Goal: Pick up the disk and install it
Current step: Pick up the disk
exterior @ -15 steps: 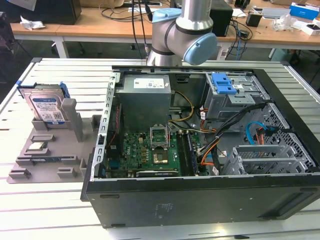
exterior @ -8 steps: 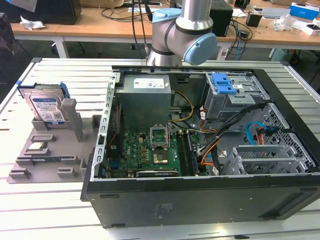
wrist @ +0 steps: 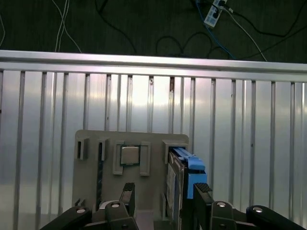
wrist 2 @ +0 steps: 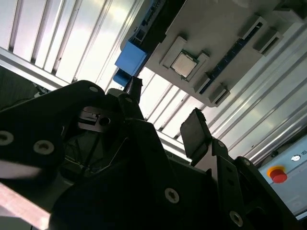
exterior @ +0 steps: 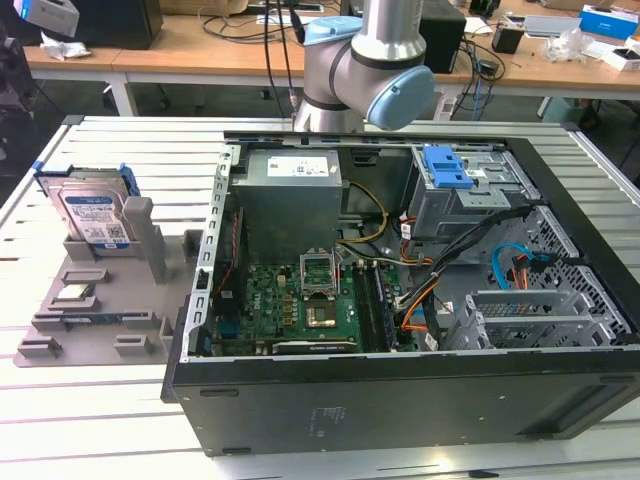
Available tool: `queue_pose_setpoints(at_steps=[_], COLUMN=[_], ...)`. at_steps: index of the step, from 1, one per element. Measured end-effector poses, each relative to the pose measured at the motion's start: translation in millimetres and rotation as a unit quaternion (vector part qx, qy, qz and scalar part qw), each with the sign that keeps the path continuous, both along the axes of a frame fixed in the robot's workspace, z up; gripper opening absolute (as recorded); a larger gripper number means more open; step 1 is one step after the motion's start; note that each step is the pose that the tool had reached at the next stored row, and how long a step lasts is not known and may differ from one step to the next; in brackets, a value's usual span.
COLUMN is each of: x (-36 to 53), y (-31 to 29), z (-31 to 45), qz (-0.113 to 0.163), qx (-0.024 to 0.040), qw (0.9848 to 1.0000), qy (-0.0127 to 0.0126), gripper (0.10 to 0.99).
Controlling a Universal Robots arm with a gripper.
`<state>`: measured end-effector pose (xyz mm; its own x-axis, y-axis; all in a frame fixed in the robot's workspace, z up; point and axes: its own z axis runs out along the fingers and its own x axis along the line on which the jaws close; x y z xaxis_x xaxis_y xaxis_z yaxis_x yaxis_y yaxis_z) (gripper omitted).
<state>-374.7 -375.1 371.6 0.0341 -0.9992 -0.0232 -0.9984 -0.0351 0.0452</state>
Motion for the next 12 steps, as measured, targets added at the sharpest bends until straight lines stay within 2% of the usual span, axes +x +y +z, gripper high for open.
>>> queue_pose_setpoints(at_steps=[2, 3, 4, 6, 8, 12], x=[2.5, 8.1, 11.4, 13.1, 13.2, 13.4], y=[1.4, 7.2, 19.6, 30.8, 31.5, 32.1], z=[-2.2, -8.6, -22.3, -38.6, -52.0, -60.5], qz=[0.000, 0.000, 0.000, 0.000, 0.000, 0.000], qx=[0.0000, -0.0001, -0.0002, -0.0004, -0.0005, -0.0005], qw=[1.0000, 1.0000, 1.0000, 1.0000, 1.0000, 1.0000], qy=[0.0000, 0.0001, 0.0001, 0.0001, 0.0001, 0.0002], gripper=[0.600, 0.600, 0.600, 0.600, 0.600, 0.600])
